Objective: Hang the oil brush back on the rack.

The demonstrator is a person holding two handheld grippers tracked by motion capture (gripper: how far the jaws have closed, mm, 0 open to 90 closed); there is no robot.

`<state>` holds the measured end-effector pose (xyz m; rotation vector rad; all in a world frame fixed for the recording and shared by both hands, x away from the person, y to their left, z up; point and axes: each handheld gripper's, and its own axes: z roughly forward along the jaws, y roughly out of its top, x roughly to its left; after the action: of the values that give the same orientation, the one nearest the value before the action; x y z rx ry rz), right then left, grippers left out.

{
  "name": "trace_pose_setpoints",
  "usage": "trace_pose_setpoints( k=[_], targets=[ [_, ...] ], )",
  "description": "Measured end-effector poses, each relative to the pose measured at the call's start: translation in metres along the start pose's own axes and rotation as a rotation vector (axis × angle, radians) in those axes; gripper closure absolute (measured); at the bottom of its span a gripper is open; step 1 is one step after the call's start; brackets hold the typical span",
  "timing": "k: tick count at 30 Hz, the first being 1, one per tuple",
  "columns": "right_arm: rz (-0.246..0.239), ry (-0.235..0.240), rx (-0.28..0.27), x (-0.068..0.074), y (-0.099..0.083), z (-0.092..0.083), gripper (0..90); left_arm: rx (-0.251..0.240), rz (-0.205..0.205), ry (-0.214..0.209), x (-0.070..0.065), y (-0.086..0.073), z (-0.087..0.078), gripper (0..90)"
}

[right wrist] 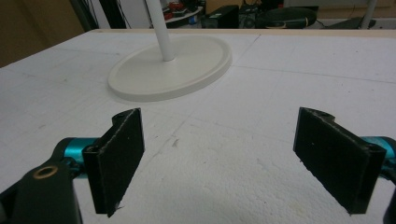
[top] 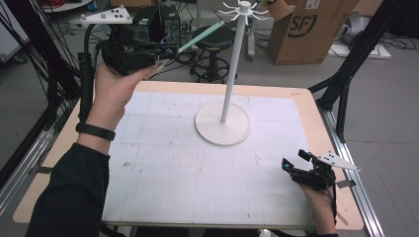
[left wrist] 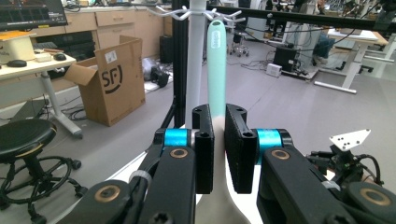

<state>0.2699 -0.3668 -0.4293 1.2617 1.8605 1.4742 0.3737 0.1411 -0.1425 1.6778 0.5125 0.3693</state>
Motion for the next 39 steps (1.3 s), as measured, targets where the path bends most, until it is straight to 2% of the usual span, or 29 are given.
trace_pose_setpoints(
  k=[20, 39],
  targets=[
    [0.011, -0.003, -0.005, -0.002, 0.000, -0.003, 15.5, 0.008, 0.021, -0.014, -0.003, 0.012, 0.016, 82.5],
    [0.017, -0.003, -0.015, -0.004, 0.000, -0.005, 15.5, 0.049, 0.044, 0.011, -0.004, 0.009, 0.023, 82.5]
  ],
)
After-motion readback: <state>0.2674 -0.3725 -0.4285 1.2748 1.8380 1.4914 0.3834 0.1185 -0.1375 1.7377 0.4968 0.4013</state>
